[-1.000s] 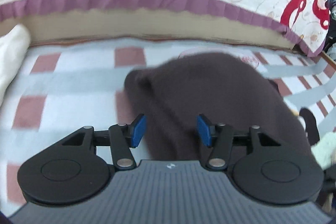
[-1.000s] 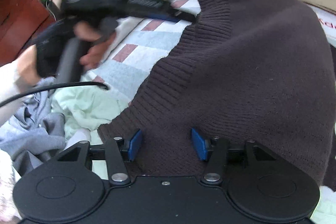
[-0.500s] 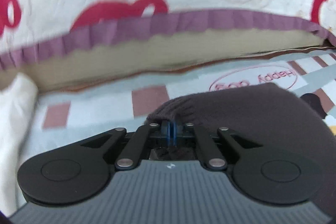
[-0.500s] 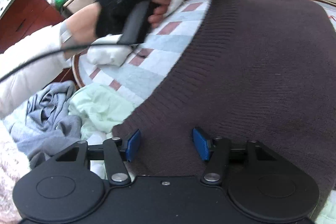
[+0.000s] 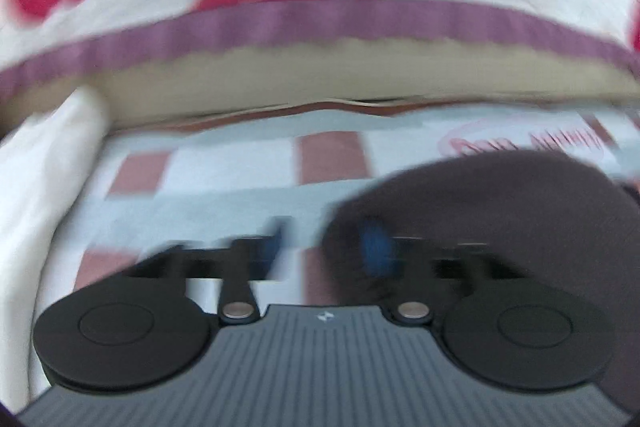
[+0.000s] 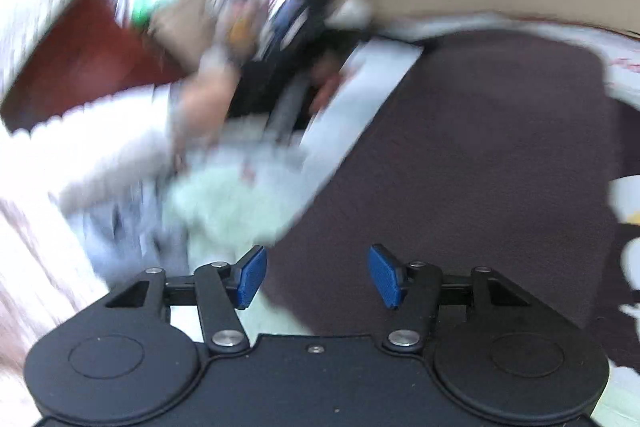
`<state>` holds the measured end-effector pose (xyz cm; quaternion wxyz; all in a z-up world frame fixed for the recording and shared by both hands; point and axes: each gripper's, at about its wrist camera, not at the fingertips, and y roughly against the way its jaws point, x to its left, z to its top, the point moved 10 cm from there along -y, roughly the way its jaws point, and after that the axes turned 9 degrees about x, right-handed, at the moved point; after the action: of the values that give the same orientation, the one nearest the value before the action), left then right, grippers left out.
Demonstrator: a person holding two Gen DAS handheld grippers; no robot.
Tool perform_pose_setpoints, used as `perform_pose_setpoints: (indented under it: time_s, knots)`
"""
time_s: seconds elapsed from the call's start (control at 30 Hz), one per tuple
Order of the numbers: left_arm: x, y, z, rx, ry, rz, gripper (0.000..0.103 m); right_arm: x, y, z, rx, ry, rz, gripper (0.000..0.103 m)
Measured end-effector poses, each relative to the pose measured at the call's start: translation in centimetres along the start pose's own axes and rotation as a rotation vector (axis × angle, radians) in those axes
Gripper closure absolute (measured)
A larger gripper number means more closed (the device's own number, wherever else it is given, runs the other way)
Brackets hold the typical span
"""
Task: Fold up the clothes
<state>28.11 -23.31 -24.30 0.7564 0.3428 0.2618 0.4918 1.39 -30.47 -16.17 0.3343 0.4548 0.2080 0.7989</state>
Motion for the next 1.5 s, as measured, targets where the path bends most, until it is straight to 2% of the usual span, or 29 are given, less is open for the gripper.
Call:
perform_pose_setpoints:
  time_s: [0.03,0.1,0.2,0.33,0.53,0.57,0.63,0.7,0.77,0.83,0.87,0.93,1.0,1.03,1.1,1.13,1.2,1.23,1.27,1.3,1.33,1.37,1.43,1.5]
  knots:
    - [1.0,0.4,-0.2,-0.007,0.054,-0.002,0.04,-0.7,1.1,0.8,-0.027,-0.009,-0.011,0.039]
    - [2.0,1.0,-1.0,0.007,0.133,-0.099,0.04,-1.7,2.5,2.3,-0.039,0.07,-0.098,0.037]
    - [1.7,2.7,-2.6,0.034,0.162,-0.21,0.038,-4.7,3.4,4.5,-0.022,0.134,-0.253,0.037]
    - [-0.5,5.0,-5.2,0.072,0.218,-0.4,0.038,-9.3,3.5,5.3,-0.076,-0.04,-0.325,0.037]
    - [-2.5,4.5,-9.4,0.203,0.214,-0.415,0.036,-16.1,3.9,6.1,-0.156,-0.303,-0.43,0.037]
    - [-2.5,4.3,-9.8,0.22,0.219,-0.421,0.036,-16.8,3.8,6.1,-0.163,-0.339,-0.431,0.037]
    - [-2.7,4.2,-10.6,0.245,0.243,-0.449,0.036,-17.0,3.4,5.9,-0.155,-0.385,-0.376,0.037]
    - [-2.8,3.9,-11.7,0.306,0.293,-0.503,0.033,-17.3,2.9,5.6,-0.147,-0.43,-0.32,0.034]
    - [-3.1,3.6,-12.0,0.323,0.346,-0.531,0.029,-17.8,2.4,5.4,-0.137,-0.483,-0.265,0.032]
    - [-3.4,3.4,-12.3,0.338,0.397,-0.556,0.026,-18.2,1.9,4.6,-0.122,-0.577,-0.163,0.03]
    - [-3.5,3.3,-12.2,0.335,0.405,-0.557,0.025,-18.3,1.6,4.1,-0.115,-0.627,-0.109,0.029]
    - [-3.9,3.2,-11.9,0.329,0.424,-0.563,0.015,-18.8,1.1,3.5,-0.113,-0.708,-0.025,0.028]
    - [-4.1,3.2,-11.8,0.321,0.395,-0.534,0.015,-19.0,0.7,3.4,-0.117,-0.733,0.013,0.027]
    - [-4.2,3.1,-11.7,0.317,0.381,-0.519,0.022,-19.1,0.5,3.5,-0.117,-0.732,0.022,0.023]
    - [-4.4,3.1,-11.5,0.307,0.351,-0.487,0.054,-19.2,-0.6,3.9,-0.121,-0.722,0.031,0.022]
    - [-4.7,3.4,-11.3,0.277,0.319,-0.451,0.056,-18.8,-1.3,4.3,-0.115,-0.686,0.02,0.021]
    - [-5.7,4.1,-10.5,0.212,0.21,-0.365,0.059,-17.3,-2.3,5.3,-0.083,-0.527,-0.092,0.02]
    - [-6.5,4.7,-9.9,0.176,0.118,-0.309,0.063,-16.4,-2.7,5.5,-0.066,-0.429,-0.17,0.026]
    - [-7.3,5.4,-9.4,0.149,0.041,-0.264,0.066,-15.5,-2.8,5.7,-0.069,-0.345,-0.229,0.04]
    - [-8.1,6.1,-9.0,0.132,-0.009,-0.24,0.07,-14.7,-2.5,5.9,-0.09,-0.288,-0.259,0.045]
    - [-8.5,6.8,-8.7,0.119,-0.027,-0.235,0.072,-13.8,-2.1,6.2,-0.118,-0.233,-0.276,0.052]
    - [-8.7,7.4,-8.3,0.11,-0.019,-0.259,0.073,-12.7,-1.4,6.7,-0.157,-0.185,-0.273,0.054]
    - [-8.8,8.5,-7.6,0.096,-0.014,-0.302,0.073,-10.9,-0.6,7.1,-0.197,-0.11,-0.271,0.054]
    - [-8.5,8.6,-7.5,0.107,-0.019,-0.288,0.072,-10.7,-0.9,7.1,-0.183,-0.093,-0.284,0.051]
